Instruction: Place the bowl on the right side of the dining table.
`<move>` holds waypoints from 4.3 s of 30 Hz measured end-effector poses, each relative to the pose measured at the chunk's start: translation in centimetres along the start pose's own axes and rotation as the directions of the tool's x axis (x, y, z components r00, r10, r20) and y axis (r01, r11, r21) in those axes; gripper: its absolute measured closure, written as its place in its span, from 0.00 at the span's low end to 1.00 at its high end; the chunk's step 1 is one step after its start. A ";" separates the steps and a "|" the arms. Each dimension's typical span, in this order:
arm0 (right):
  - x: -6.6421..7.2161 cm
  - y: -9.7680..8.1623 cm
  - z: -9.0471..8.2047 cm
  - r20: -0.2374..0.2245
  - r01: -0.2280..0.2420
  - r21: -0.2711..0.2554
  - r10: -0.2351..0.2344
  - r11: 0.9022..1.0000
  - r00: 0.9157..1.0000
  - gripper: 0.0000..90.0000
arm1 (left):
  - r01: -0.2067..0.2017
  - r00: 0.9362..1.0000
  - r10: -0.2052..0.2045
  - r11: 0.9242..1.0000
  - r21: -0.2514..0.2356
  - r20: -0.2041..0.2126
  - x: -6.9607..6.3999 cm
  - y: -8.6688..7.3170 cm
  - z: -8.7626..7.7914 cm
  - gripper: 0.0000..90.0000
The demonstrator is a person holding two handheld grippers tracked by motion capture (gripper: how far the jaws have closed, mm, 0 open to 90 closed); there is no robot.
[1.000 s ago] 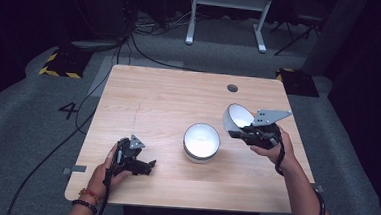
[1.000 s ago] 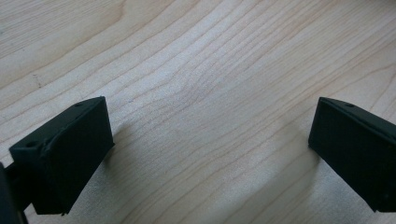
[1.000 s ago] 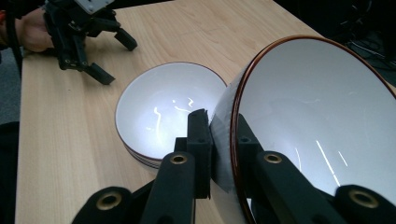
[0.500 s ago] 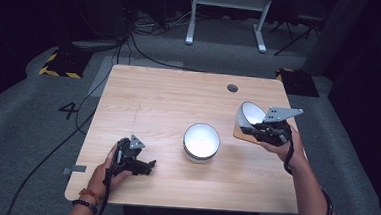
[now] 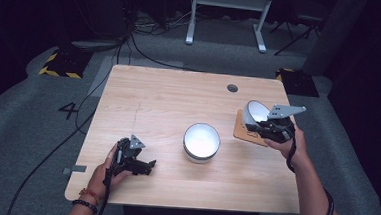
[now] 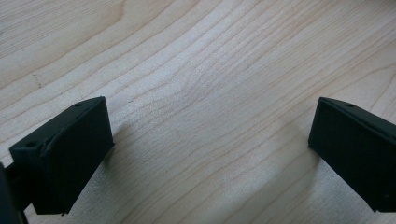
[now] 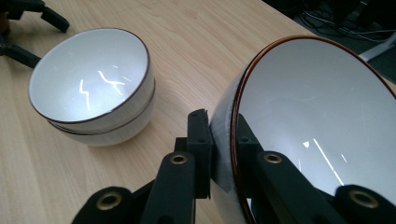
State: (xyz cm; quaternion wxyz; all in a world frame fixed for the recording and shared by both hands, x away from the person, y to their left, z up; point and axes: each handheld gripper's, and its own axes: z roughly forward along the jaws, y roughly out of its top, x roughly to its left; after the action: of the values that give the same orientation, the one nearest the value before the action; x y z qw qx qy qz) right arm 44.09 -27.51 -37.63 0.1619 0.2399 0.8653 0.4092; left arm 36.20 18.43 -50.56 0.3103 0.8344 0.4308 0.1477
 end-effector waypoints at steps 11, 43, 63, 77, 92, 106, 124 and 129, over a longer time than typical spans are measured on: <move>-1.7 -0.7 1.2 0.044 -0.034 0.036 0.032 0.999 0.999 0.91 | 0.000 1.000 0.000 1.000 -0.004 -0.002 0.0 0.0 0.0 0.00; -5.1 -3.1 5.5 0.126 -0.121 0.169 0.100 0.978 0.987 0.91 | -0.001 1.000 0.001 1.000 -0.003 0.000 0.0 0.0 0.0 0.00; -5.2 -3.9 7.2 0.153 -0.097 0.215 0.064 0.972 0.986 0.91 | -0.001 1.000 0.001 1.000 -0.002 -0.004 0.0 0.0 0.0 0.00; -5.1 -4.5 7.6 0.105 -0.124 0.224 0.102 0.967 0.989 0.90 | 0.000 1.000 0.000 1.000 -0.003 -0.003 0.0 0.0 0.0 0.00; -5.3 -4.9 7.8 0.076 -0.145 0.204 0.132 0.968 0.988 0.86 | -0.001 1.000 0.001 1.000 -0.003 -0.002 0.0 0.0 0.0 0.00; -5.4 -4.8 7.5 0.081 -0.148 0.207 0.134 0.967 0.988 0.83 | -0.001 1.000 0.001 1.000 -0.004 -0.004 0.0 0.0 0.0 0.00; -5.3 -4.4 6.3 0.090 -0.152 0.198 0.136 0.968 0.987 0.78 | 0.001 1.000 -0.001 1.000 -0.004 0.002 0.0 0.0 0.1 0.00; -5.2 -4.4 5.9 0.095 -0.154 0.189 0.138 0.970 0.986 0.73 | 0.001 1.000 -0.001 1.000 -0.004 0.002 0.0 0.0 0.1 0.00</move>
State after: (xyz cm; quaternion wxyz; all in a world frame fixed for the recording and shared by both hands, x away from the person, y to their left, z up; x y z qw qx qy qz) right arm 49.98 -29.03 -44.25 0.1418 0.3339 0.8742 0.3227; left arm 36.21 18.41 -50.61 0.3123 0.8338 0.4306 0.1478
